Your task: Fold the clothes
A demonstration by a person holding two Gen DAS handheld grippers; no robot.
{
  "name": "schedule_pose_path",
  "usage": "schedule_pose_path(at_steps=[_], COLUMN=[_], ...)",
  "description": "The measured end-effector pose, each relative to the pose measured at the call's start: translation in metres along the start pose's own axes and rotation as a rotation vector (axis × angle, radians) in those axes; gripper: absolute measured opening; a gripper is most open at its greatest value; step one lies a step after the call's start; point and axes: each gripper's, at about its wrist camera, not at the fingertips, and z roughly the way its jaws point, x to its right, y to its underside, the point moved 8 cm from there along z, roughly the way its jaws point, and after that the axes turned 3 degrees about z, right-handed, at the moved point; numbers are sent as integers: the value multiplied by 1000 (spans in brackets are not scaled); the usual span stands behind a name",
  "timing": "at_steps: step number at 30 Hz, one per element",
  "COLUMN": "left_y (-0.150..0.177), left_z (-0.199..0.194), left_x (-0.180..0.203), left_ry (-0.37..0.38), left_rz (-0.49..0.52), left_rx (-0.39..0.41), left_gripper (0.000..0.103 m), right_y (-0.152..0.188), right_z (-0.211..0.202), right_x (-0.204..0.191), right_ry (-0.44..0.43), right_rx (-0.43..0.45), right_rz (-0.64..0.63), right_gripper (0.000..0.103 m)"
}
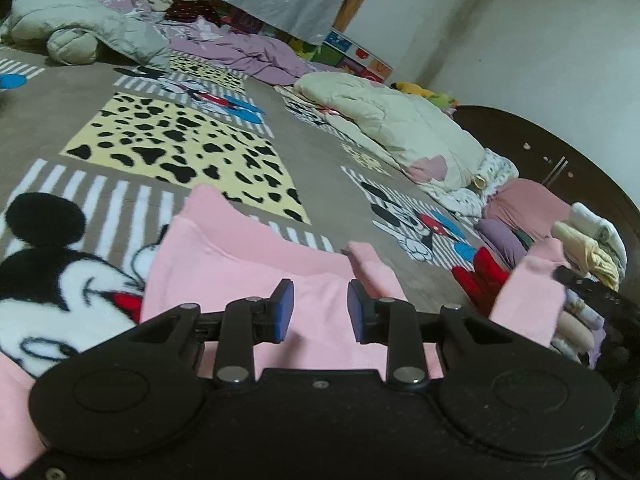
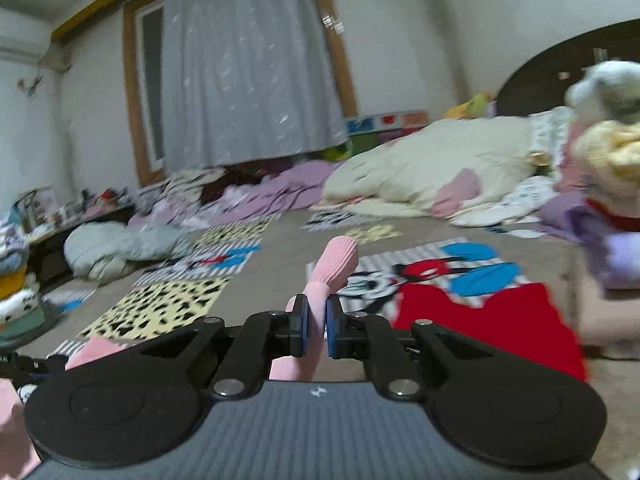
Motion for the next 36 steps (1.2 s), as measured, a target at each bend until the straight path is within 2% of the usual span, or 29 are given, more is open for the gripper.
schedule_pose_path(at_steps=[5, 10, 17, 19, 21, 22, 24, 25, 26, 27, 28, 30, 33, 34, 36], left_y=[4, 9, 19, 22, 27, 30, 40, 46, 53, 60, 67, 84, 116, 127, 150], left_z=[5, 9, 14, 15, 15, 15, 14, 13, 12, 11, 10, 10, 17, 20, 34], left_x=[13, 28, 50, 57, 73, 81, 104, 116, 128, 140, 153, 179, 211, 218, 220], left_ry=[18, 36, 65, 77, 111, 129, 171, 190, 208, 223, 246, 285, 301, 300, 251], left_rz=[23, 58, 124, 144, 183, 205, 260, 288, 319, 352, 377, 423, 522, 555, 622], left_rx=[-10, -25, -50, -59, -69, -75, -88, -95, -101, -103, -108, -114, -141, -159, -232], left_gripper=[28, 28, 29, 29, 29, 29, 29, 29, 29, 29, 29, 29, 29, 29, 29], right_y=[6, 25, 56, 61, 72, 82, 95, 95, 94, 93, 92, 95, 98, 98, 99], right_z=[-28, -32, -39, -36, -26, -19, -12, -13, -14, -17, -19, -20, -17, -17, -17], right_x=[36, 66, 85, 92, 99, 107, 118, 118, 118, 117, 116, 118, 119, 119, 119], right_ry=[73, 125, 180, 187, 205, 232, 275, 279, 283, 280, 277, 250, 235, 239, 245], right_rx=[22, -1, -23, -36, -104, -135, -188, -177, -166, -152, -139, -144, -153, -152, -148], right_rz=[49, 113, 183, 202, 220, 243, 272, 270, 268, 267, 268, 306, 340, 344, 353], right_gripper=[11, 11, 11, 11, 11, 16, 19, 23, 29, 42, 47, 47, 47, 47, 47])
